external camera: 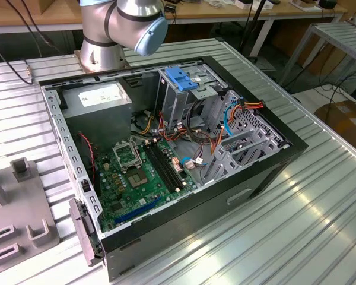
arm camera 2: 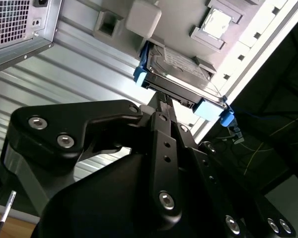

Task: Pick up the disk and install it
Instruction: 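Reach for the disk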

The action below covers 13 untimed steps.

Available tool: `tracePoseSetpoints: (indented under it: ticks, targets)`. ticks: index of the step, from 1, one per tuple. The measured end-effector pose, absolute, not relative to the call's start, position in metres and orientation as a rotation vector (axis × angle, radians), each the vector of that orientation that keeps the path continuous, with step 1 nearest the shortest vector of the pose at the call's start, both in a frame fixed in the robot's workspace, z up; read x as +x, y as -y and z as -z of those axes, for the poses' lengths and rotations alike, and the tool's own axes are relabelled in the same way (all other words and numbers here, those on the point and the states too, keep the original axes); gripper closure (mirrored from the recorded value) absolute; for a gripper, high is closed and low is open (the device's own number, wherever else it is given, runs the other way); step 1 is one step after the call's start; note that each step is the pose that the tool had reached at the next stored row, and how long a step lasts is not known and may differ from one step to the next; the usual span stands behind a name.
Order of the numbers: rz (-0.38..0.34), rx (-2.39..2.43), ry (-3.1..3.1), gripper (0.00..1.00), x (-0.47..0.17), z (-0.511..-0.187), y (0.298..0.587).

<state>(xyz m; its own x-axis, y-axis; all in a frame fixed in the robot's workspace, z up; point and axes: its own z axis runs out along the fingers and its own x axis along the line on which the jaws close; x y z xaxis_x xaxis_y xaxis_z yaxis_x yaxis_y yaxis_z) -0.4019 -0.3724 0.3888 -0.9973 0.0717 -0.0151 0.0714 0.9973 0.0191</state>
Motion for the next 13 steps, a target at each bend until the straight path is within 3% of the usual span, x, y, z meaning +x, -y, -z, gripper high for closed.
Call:
tracePoseSetpoints:
  ticks: [13]
  targets:
    - [-0.029, 0.084, -3.125, 0.9, -0.439, -0.388, 0.371]
